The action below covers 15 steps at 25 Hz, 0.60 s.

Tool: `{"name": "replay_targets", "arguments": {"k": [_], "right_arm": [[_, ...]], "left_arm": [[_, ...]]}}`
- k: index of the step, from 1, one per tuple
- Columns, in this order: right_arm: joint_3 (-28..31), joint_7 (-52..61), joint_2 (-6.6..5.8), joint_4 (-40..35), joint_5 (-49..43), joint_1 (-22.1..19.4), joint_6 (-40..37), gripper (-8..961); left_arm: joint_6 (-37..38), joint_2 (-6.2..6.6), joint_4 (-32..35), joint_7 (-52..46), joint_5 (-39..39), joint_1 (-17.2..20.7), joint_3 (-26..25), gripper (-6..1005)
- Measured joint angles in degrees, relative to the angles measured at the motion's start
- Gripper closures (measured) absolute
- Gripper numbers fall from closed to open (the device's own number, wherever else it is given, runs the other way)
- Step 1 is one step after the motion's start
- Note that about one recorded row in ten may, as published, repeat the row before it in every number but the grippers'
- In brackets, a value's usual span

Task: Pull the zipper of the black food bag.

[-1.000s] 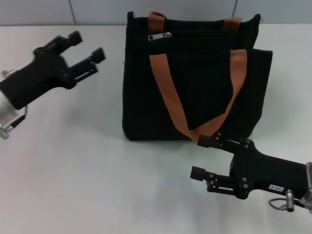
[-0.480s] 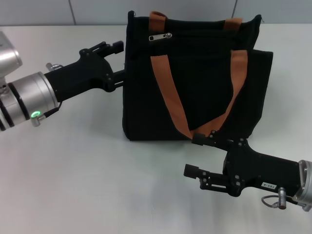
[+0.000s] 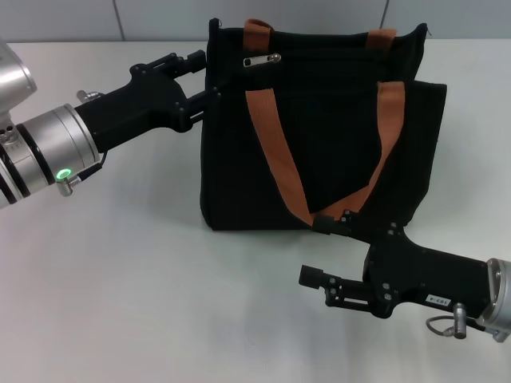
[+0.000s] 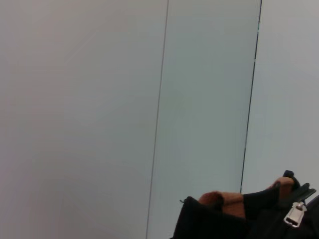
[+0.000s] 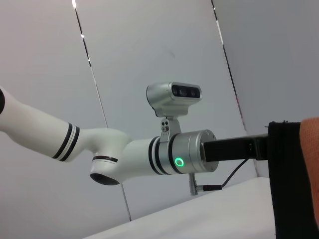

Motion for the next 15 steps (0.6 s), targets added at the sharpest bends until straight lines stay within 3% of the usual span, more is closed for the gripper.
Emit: {"name": "replay_targets", "arguments": {"k": [3, 15], "right_arm": [[0.02, 0.00, 0.00, 0.00, 0.35, 0.00, 0.00, 179], [0.17, 0.88, -0.05, 1.61, 4.87, -0.30, -0.42, 179]], "left_arm": [[-0.72, 0.00, -0.03, 0.03, -0.06, -0.11, 0.02, 246], [0.44, 0.01, -0.08, 0.95, -0.71, -0.01, 0.61, 777]]}}
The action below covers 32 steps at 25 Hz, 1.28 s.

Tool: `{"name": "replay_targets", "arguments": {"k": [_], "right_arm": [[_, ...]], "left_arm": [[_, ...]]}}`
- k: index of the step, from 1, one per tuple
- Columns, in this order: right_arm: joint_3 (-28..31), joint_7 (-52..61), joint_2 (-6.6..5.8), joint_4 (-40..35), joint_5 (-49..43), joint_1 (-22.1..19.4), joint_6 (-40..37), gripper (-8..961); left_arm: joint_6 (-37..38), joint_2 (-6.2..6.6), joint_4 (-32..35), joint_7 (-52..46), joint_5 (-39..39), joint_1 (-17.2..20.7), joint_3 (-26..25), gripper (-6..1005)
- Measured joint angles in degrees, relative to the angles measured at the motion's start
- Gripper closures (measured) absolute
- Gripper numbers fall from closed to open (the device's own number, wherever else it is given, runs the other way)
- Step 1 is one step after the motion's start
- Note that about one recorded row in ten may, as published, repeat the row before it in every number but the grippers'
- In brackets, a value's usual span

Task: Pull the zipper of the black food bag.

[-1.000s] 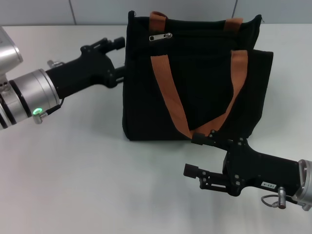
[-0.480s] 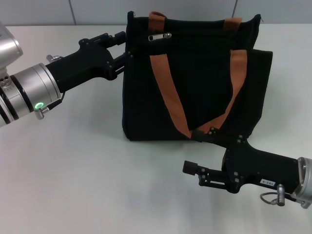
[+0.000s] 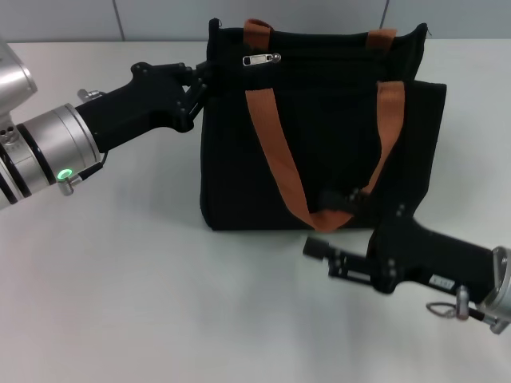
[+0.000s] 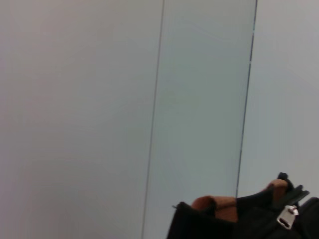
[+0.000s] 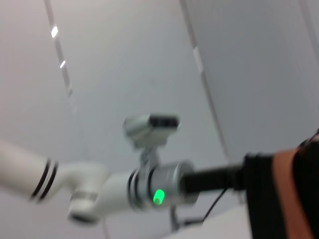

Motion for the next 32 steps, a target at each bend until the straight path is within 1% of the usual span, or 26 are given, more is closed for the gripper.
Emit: {"name": "replay_targets", "arguments": {"k": [2, 7, 13, 16, 19, 23, 28, 32], "right_arm": [[0.01, 1.53, -0.08, 0.44, 2.53, 0.04, -0.45, 179], [0.69, 6.13, -0.10, 0.50, 5.70, 0.55, -1.87, 178], [1.42, 19.59, -0.07, 2.17, 14.81, 2.12, -1.90, 178], [1.43, 24.44, -0.15, 2.01, 16.56, 2.97, -1.63, 178], [1.89, 28.89, -0.21, 1.44, 17.44, 3.91, -1.17, 178], [1.91, 33.40, -0.28, 0.84, 17.61, 5.86, -0.82, 178], [2.24, 35.86, -0.22, 0.13, 18.03, 6.94, 2.39, 179], [2.28, 36.05, -0.20, 0.30, 19.04, 7.66, 2.05, 187]], "left_arm": [[0.12, 0.00, -0.02, 0.00, -0.65, -0.18, 1.19, 922], [0.59, 0.00, 0.21, 0.00, -5.90, -0.06, 5.21, 978], [0.65, 0.00, 0.80, 0.08, -10.19, -0.17, 9.76, 977], [1.26, 0.00, 2.03, 0.09, -12.98, -0.01, 13.00, 976], [2.12, -0.01, 3.97, 0.09, -17.60, 0.71, 16.64, 976], [0.90, 0.00, 6.53, 0.11, -21.41, 1.45, 20.51, 975], [-0.58, 0.00, 6.95, 0.11, -21.60, 1.38, 21.64, 974], [-0.61, 0.00, 7.10, 0.11, -22.33, 1.36, 21.91, 973]]}}
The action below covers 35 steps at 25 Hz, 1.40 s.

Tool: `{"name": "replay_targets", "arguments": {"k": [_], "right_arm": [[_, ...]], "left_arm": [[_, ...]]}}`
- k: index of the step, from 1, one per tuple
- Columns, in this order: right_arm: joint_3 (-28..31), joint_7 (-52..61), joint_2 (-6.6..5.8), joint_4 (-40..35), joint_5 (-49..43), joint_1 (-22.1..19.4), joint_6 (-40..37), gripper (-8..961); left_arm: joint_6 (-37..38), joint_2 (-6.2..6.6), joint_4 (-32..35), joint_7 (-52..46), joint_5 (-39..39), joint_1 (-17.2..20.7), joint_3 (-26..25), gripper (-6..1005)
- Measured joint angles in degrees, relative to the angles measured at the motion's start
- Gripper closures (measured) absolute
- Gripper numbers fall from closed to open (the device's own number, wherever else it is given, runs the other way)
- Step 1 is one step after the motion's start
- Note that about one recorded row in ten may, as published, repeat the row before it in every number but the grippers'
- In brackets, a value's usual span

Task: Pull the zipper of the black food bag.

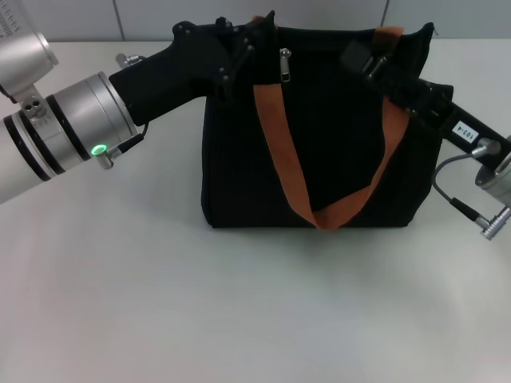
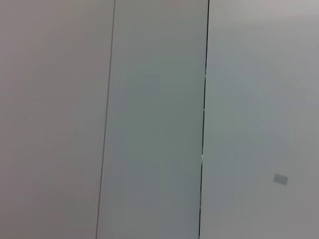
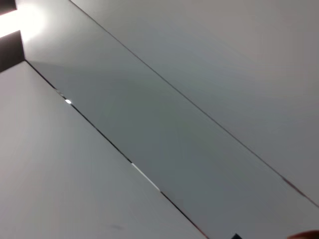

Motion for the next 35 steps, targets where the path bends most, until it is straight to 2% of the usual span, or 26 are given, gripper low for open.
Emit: {"name": "replay_targets", "arguments": {"k": [7, 13, 21, 29, 32, 35], "right_arm": [[-0.01, 0.44, 0.10, 0.66, 0.68, 0.82, 0.67, 202], [-0.07, 2.96, 0.12, 0.84, 1.85, 1.06, 1.33, 400], [-0.28, 3.05, 0.20, 0.93, 1.87, 1.27, 3.39, 580], [-0.86, -2.13, 0.29, 2.22, 1.57, 2.01, 3.35, 740], [-0.77, -2.08, 0.30, 2.65, 1.84, 1.92, 3.71, 625], [-0.45, -2.07, 0.32, 3.10, 2.49, 1.77, 4.36, 624]], "left_arm": [[-0.13, 0.00, 0.08, 0.19, -2.12, -0.25, 1.19, 971], [-0.18, 0.00, 0.89, 0.30, -2.57, -0.65, 2.10, 970], [-0.78, 0.00, 2.24, 1.98, -7.00, -0.83, 6.39, 968], [-2.93, 0.00, 3.08, 3.49, -8.78, -1.26, 9.38, 967], [-3.62, 0.00, 3.33, 3.54, -9.26, -1.26, 9.91, 966], [-3.93, 0.00, 3.53, 3.57, -9.27, -1.26, 9.97, 966]]}}
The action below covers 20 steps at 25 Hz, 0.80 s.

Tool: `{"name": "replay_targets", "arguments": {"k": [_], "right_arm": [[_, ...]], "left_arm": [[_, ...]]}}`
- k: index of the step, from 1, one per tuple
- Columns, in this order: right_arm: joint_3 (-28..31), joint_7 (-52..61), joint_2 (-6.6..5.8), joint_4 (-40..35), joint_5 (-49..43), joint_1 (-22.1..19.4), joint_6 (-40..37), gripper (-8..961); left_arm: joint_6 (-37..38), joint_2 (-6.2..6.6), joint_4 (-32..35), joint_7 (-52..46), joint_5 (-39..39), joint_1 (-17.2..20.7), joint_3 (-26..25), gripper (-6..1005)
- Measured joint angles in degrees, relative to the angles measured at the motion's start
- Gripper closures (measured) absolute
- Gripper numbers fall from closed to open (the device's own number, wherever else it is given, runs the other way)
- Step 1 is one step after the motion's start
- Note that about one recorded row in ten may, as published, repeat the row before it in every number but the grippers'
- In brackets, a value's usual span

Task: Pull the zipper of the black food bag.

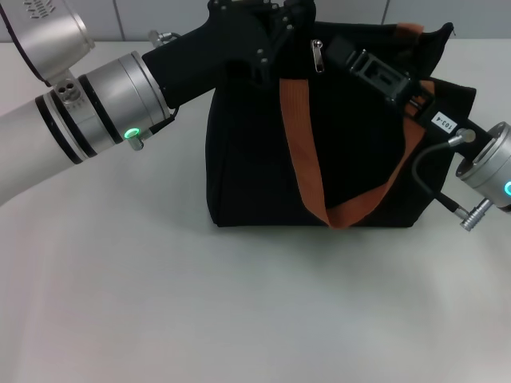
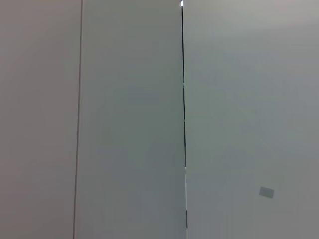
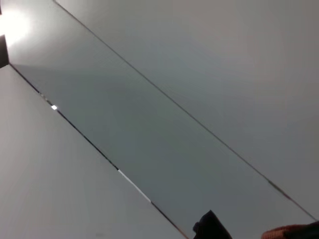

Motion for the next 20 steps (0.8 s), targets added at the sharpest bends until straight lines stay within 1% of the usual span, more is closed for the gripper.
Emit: {"name": "replay_targets", "arguments": {"k": [5, 14, 20], "right_arm": [[0.26, 0.03, 0.02, 0.51, 0.17, -0.02, 2.64, 627], [-0.88, 0.17, 0.02, 1.14, -0.64, 2.38, 2.76, 631], [-0.63, 0.37, 0.01, 0.97, -0.35, 1.52, 3.08, 632]], "left_arm": [[-0.02, 0.00, 0.40, 0.01, -0.37, 0.17, 0.36, 964], [-0.13, 0.01, 0.73, 0.01, -0.75, 0.10, 0.84, 963], [-0.14, 0.00, 0.76, 0.01, -0.78, 0.13, 0.83, 961]]}}
